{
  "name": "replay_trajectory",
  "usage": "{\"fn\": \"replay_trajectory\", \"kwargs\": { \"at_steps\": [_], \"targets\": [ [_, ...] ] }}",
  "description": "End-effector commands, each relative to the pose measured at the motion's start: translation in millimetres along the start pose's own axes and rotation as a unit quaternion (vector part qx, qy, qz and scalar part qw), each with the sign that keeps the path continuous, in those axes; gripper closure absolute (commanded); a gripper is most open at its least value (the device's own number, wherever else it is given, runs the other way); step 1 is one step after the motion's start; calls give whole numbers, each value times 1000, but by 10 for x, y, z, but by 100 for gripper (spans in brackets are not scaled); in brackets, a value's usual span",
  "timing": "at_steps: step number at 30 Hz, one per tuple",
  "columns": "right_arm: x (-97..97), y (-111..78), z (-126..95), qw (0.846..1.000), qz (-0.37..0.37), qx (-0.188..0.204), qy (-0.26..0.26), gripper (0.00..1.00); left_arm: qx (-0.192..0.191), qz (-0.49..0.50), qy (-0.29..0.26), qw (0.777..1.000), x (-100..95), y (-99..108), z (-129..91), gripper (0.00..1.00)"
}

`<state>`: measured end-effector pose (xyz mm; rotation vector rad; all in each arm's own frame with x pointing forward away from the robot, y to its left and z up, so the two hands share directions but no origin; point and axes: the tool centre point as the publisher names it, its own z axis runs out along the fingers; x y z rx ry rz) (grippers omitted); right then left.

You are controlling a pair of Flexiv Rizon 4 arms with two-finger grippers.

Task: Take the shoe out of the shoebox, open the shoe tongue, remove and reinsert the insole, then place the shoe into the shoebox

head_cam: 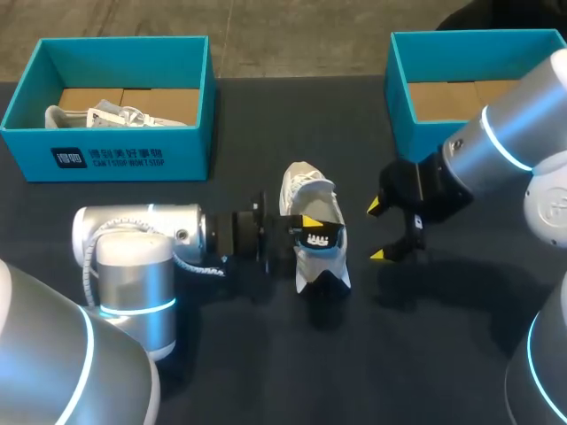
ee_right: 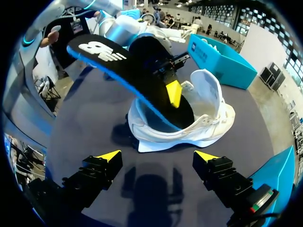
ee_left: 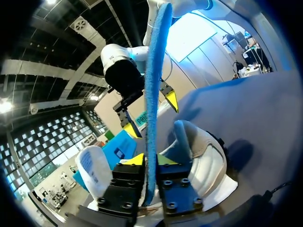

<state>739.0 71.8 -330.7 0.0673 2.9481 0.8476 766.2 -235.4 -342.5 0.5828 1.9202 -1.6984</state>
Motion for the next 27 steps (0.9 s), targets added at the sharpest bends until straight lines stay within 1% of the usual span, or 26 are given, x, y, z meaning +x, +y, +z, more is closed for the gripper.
{"fn": "replay_trajectory", "kwargs": {
  "at_steps": [1,11,16,18,19,20,21,22,27],
  "targets": [
    [24,-13,7,1000,0,-1,1,0,-2,2,1,1000,-23,-55,10,71],
    [-24,6,9,1000,-8,1,8,0,3,11,3,1000,-51,-211,-31,73],
    [-34,17,20,1000,-11,3,10,0,2,12,3,1000,-28,-326,-85,75],
    [-34,14,34,1000,-11,3,12,0,2,11,2,1000,-14,-351,-97,75],
    [-34,12,45,1000,-10,2,12,0,1,4,3,1000,-4,-354,-101,76],
    [-34,13,51,1000,-10,2,13,0,-1,0,5,1000,8,-347,-102,82],
    [-34,15,58,1000,-10,2,13,0,-1,-4,8,1000,22,-329,-100,89],
    [-33,19,65,1000,-10,2,14,0,-3,-8,11,1000,32,-307,-96,100],
    [-33,27,64,1000,-9,4,14,0,-7,-12,19,1000,43,-221,-65,100]
  ]
}}
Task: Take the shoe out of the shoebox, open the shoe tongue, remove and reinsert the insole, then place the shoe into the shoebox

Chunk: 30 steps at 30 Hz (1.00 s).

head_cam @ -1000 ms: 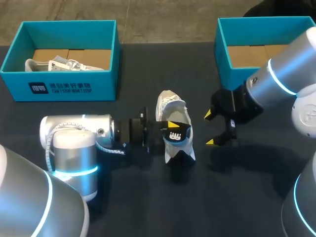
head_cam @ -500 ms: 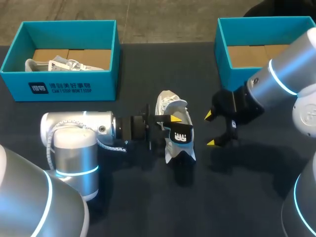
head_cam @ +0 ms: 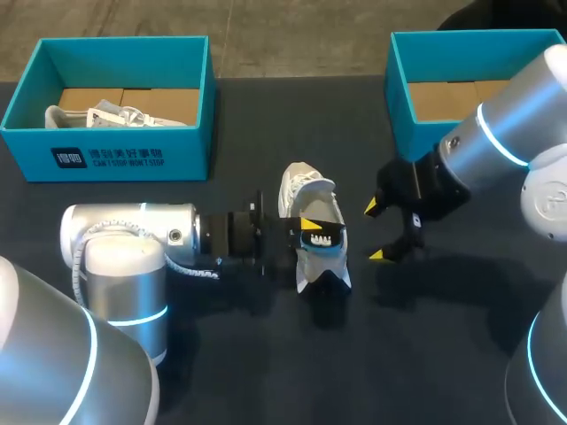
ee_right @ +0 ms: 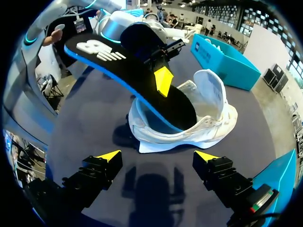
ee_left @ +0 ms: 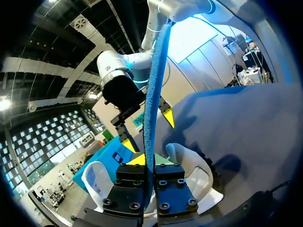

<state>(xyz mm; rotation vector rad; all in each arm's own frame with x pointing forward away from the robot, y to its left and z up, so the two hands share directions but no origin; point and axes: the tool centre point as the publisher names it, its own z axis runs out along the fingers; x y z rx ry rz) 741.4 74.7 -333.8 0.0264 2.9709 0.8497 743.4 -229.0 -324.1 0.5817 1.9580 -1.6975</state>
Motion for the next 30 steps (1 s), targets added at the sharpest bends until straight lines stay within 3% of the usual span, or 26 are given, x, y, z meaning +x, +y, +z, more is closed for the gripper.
{"fn": "replay_trajectory", "kwargs": {
  "at_steps": [1,25,27,28,30],
  "targets": [
    [-14,19,19,1000,1,3,-1,0,-4,0,15,1000,-24,82,43,100],
    [-3,35,15,1000,9,8,-5,0,-27,17,43,999,-117,437,35,100],
    [-3,34,14,1000,9,8,-5,0,-28,17,44,999,-121,380,47,67],
    [-3,34,13,1000,9,9,-5,0,-27,16,43,999,-122,357,46,60],
    [-2,35,13,1000,9,9,-5,0,-24,17,41,999,-123,319,37,57]
  ]
}}
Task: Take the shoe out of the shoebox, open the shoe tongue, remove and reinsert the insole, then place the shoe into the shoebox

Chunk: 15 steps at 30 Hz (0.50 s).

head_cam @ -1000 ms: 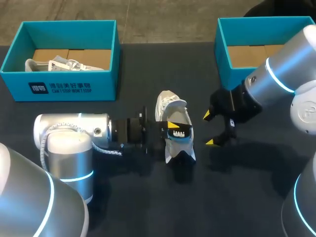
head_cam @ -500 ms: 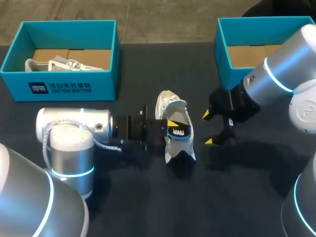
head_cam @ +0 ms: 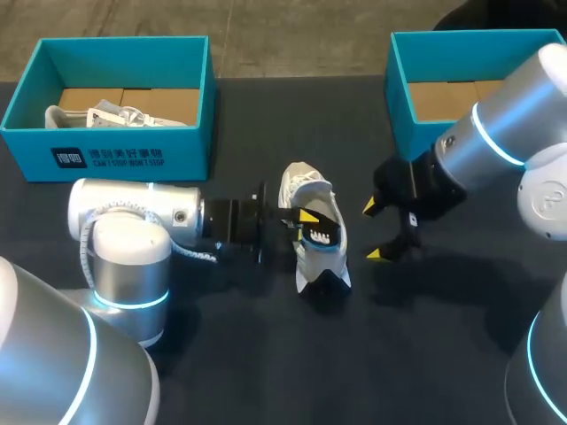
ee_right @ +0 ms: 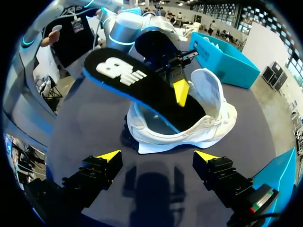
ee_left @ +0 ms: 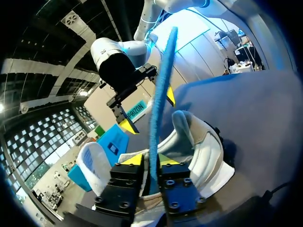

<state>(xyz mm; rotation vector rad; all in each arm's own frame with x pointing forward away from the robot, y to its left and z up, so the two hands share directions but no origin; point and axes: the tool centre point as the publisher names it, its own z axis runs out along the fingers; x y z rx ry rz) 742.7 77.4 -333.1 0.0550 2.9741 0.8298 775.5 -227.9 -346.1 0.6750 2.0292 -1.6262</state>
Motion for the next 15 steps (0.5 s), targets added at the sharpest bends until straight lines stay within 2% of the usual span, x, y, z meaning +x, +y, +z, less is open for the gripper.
{"fn": "replay_trajectory", "kwargs": {
  "at_steps": [1,9,13,15],
  "targets": [
    [12,9,4,1000,0,2,-1,0,1,-1,-4,1000,-3,-69,-18,58],
    [10,22,31,1000,-3,1,4,0,8,-1,-15,1000,46,-220,-75,64],
    [-3,43,46,1000,-8,1,9,0,14,-1,-16,1000,50,-293,-63,77],
    [-12,53,45,1000,-11,2,10,0,16,-1,-15,1000,54,-303,-48,79]
  ]
}}
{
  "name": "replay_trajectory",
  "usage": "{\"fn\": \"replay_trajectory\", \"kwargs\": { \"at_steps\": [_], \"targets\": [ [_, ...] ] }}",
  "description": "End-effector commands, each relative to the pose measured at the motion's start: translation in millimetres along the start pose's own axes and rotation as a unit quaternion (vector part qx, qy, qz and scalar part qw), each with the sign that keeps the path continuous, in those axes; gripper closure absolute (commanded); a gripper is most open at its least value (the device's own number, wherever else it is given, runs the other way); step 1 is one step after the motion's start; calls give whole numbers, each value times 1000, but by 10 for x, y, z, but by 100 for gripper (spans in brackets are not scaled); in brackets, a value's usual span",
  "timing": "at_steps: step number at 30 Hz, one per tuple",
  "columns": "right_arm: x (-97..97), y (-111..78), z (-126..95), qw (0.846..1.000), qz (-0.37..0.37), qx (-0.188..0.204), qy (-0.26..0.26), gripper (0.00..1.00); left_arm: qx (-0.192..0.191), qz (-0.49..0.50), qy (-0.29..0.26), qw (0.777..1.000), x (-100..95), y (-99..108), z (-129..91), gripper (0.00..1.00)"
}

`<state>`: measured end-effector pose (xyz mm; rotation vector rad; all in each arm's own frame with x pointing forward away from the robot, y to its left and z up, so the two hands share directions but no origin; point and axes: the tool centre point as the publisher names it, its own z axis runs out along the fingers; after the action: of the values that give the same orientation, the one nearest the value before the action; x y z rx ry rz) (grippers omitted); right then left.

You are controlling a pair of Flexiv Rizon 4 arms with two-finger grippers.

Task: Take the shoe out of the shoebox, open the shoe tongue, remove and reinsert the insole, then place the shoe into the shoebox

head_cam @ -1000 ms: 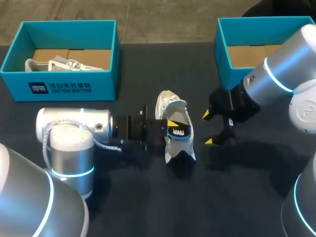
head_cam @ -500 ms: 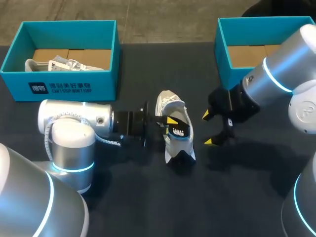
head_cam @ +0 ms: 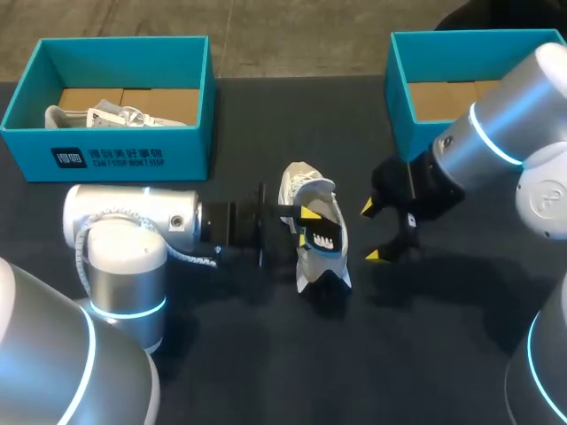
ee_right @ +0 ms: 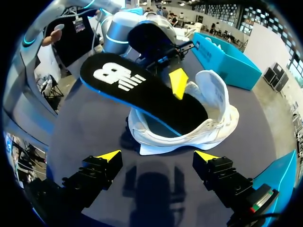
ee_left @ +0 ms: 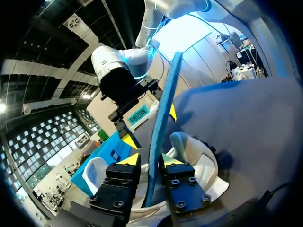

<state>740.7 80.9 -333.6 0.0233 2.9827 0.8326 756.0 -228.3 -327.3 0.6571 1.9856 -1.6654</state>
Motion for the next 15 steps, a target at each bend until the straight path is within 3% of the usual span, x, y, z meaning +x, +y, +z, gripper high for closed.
{"fn": "replay_trajectory", "kwargs": {
  "at_steps": [1,3,15],
  "targets": [
    [-40,29,18,1000,-3,3,3,0,1,-1,2,1000,23,-40,7,82],
    [-47,31,9,1000,-4,4,3,0,4,-3,5,1000,37,-40,32,99],
    [-38,2,-1,1000,0,4,-1,0,-2,-10,23,1000,76,145,91,100]
  ]
}}
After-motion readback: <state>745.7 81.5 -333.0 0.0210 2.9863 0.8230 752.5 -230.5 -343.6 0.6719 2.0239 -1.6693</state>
